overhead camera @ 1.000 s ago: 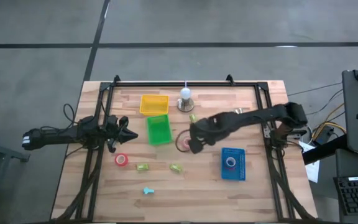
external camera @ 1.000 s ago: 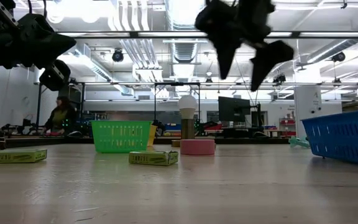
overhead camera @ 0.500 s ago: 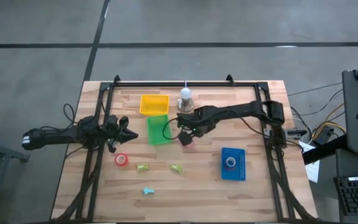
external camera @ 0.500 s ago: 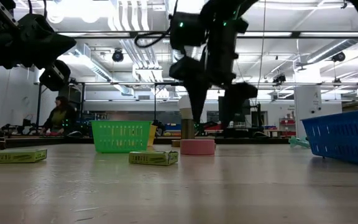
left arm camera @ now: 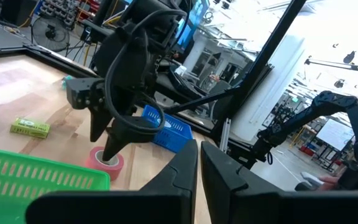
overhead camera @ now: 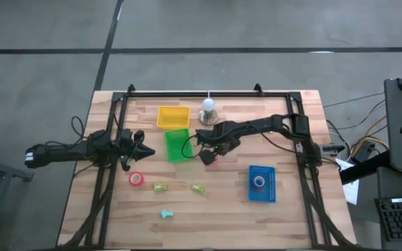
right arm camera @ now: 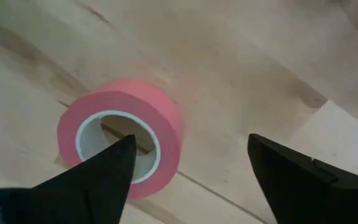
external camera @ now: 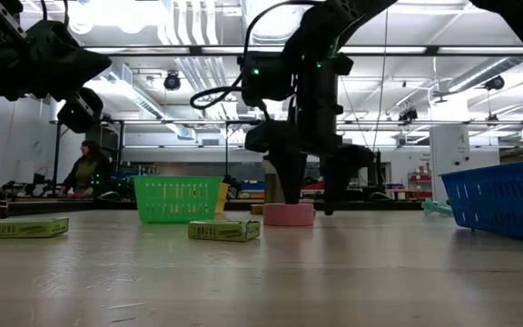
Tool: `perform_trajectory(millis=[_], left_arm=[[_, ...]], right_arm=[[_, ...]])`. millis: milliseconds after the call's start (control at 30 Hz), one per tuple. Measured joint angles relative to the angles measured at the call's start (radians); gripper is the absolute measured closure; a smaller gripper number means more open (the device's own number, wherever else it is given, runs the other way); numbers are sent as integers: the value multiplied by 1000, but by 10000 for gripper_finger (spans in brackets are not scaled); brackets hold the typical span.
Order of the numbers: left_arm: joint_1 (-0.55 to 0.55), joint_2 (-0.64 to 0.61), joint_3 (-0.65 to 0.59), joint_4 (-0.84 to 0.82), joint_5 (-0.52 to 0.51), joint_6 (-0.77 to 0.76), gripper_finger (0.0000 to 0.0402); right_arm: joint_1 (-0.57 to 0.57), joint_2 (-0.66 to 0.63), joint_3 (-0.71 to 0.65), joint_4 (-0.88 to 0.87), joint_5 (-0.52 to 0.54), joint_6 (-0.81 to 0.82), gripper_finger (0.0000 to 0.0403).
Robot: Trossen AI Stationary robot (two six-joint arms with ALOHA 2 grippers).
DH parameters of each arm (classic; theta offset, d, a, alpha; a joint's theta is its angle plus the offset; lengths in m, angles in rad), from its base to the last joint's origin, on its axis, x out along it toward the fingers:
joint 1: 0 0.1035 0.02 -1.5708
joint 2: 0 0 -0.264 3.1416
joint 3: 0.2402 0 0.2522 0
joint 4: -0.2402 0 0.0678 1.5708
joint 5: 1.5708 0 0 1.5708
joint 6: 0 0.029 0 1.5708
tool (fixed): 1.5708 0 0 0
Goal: Pick and place Stapler, Stapler remover, tape
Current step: Put the pink tape into the blue bin
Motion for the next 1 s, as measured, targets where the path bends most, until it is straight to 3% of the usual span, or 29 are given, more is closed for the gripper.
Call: perform_trajectory(millis=[533,800,1000], left_arm=[[0,0,0,0,0,0,378],[0,0,0,0,0,0,378],[0,1,0,-1,0,0,378]], right_arm=[[1,-4,6,17,-11,-40,377],[19,-53,26,-13,-83,-45,375],[112,-183,24,-140,-73,4,375]])
